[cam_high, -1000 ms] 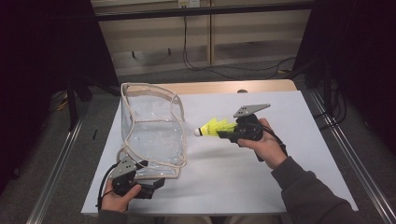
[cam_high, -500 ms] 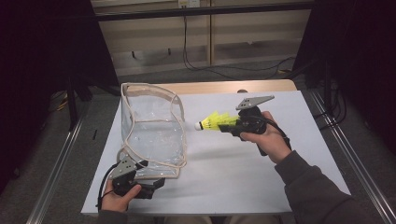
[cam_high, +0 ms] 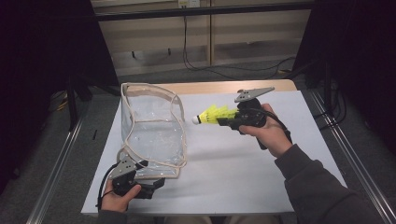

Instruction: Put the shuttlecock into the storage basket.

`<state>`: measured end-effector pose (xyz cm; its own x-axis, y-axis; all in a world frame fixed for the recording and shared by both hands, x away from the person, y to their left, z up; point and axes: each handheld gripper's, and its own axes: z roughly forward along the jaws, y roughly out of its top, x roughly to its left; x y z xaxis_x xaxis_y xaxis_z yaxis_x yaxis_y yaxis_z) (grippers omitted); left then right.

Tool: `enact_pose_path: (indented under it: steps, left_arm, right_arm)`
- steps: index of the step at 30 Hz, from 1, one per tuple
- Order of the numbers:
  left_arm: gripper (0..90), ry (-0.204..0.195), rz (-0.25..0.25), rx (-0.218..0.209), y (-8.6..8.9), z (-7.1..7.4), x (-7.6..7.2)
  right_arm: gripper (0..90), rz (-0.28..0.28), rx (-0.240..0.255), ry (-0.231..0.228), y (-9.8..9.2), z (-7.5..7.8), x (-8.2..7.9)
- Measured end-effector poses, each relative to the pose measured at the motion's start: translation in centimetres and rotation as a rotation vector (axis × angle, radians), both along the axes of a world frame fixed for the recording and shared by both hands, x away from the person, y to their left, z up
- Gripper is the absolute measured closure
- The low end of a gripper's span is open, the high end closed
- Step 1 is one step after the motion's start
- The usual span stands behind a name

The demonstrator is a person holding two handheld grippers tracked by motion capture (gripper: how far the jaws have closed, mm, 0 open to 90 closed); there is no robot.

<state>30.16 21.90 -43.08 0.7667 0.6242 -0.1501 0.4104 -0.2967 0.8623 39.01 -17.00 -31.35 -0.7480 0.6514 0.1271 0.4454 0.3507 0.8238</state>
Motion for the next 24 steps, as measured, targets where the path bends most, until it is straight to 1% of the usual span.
enact_pose_path:
  steps: [8,15,23,24]
  left_arm:
    - [4.5,0.0,0.001,0.0,0.0,0.0,0.0]
    - [4.4,0.0,0.0,-0.001,0.0,0.0,0.0]
    - [4.5,0.0,0.0,0.0,0.0,0.0,0.0]
    - [4.4,0.0,0.0,-0.001,0.0,0.0,0.0]
  right_arm:
    - [79.0,0.015,-0.012,-0.004,0.7,0.5,0.0]
    - [79.0,0.026,-0.012,-0.01,1.3,1.2,0.1]
    - [79.0,0.043,-0.024,-0.026,2.1,2.4,0.3]
    - [79.0,0.047,-0.019,-0.028,2.2,2.6,0.3]
